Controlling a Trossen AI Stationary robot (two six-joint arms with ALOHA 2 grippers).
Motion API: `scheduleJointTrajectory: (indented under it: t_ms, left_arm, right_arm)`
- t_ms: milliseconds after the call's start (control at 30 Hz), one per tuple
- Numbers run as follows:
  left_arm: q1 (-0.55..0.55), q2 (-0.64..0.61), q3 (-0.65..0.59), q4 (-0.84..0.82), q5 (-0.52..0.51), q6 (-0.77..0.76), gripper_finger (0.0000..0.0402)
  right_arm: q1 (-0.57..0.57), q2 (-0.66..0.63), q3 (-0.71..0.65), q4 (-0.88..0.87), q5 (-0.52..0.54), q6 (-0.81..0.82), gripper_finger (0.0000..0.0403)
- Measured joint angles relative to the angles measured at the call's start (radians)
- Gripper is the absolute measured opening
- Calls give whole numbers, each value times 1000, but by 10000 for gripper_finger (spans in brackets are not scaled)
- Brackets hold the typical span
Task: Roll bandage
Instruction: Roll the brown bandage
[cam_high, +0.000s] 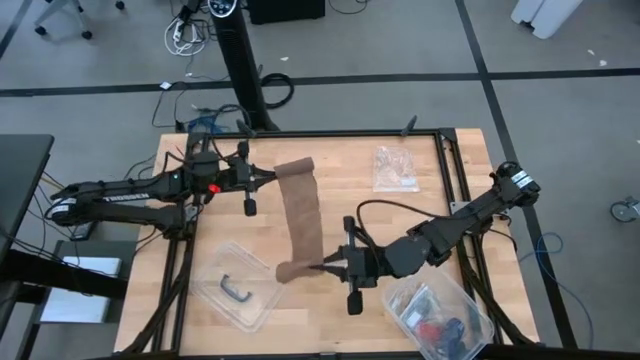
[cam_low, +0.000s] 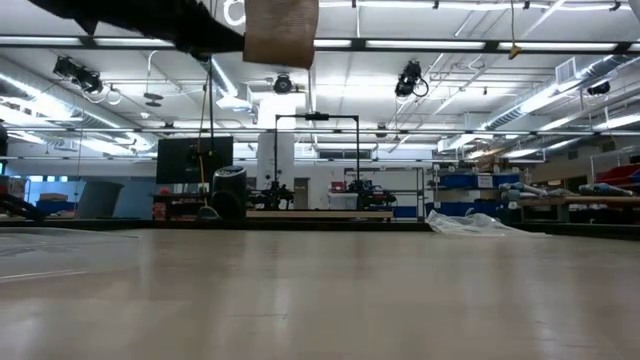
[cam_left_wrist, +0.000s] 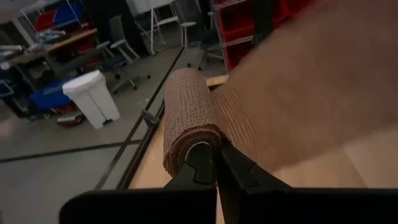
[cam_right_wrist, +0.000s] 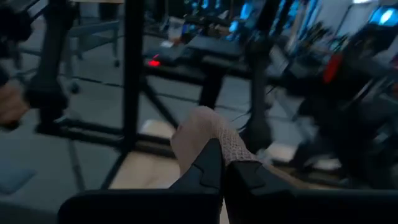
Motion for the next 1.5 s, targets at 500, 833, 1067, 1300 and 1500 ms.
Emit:
scheduleJointTrajectory:
  t_ms: [500, 833, 1067, 1300, 1500]
  left_arm:
    - [-10, 23, -127, 110, 71, -100, 0]
    - [-175, 160, -127, 207, 83, -119, 0]
    - [-323, 210, -126, 329, 78, -115, 0]
    - [-444, 208, -95, 325, 14, -87, 0]
    - [-514, 207, -61, 312, 0, -66, 0]
  right_arm:
    - [-90, 0, 265, -36, 115, -347, 0]
    - [-241, 0, 329, -49, 111, -397, 0]
    - [-343, -1, 343, -68, 109, -402, 0]
    - [-451, -3, 343, -140, 86, -336, 0]
    - [-550, -4, 343, -230, -39, -203, 0]
